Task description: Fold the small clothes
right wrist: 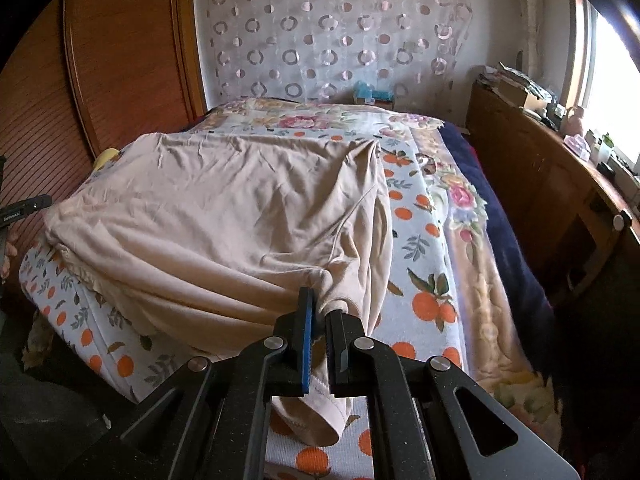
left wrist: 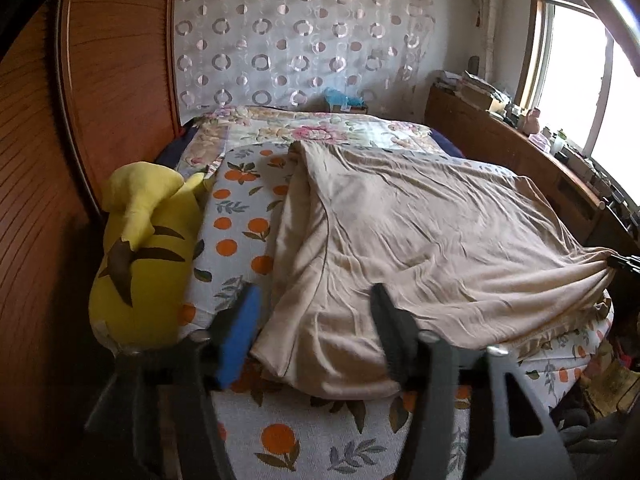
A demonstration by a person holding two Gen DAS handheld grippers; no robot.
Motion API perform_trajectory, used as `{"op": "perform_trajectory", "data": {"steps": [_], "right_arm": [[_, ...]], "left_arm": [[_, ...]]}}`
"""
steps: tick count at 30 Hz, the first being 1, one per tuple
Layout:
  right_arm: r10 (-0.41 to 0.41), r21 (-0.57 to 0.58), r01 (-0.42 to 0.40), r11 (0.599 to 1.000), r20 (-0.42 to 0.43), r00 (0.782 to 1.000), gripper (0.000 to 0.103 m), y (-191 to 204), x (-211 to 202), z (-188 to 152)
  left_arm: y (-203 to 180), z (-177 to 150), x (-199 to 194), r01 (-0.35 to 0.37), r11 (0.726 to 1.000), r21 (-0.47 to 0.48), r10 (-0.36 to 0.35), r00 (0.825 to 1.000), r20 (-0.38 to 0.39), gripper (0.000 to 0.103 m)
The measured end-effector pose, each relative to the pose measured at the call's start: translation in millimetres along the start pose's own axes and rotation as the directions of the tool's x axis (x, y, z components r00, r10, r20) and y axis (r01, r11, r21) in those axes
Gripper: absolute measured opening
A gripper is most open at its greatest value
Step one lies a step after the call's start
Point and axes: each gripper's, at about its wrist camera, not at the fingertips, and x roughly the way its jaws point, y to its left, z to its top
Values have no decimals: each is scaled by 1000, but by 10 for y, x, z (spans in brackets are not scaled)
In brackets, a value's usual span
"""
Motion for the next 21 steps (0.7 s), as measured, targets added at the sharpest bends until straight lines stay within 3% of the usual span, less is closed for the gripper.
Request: {"op": "perform_trajectory", "data": {"steps": [2,4,6,17,21], "right_arm": [[-12,-3,12,1000,2,1000,23,-28,-3,-35],[1,-2,-1,1000,8,1000,49,-46,-11,-52],[-7,-20,7,1000,-3,1000,58,-32,10,-58],[125,-31,-125,992,6,992,59,369,386,-98],[122,-49,-123,991,-8,992,59,455,606,-94]], "left_arm": [[-6,-2,-4,-7,1000,4,7,1000,1,67],[-13,-3,29,-17,1000,8,18,1000,-9,68],[-13,-12,76,-26,1000,11,26,999,-18,68],[8,-71,396,-62,998,3,62,995,-84,68],[-4,-100,446,-64,998,9,65,993,-101,68]]}}
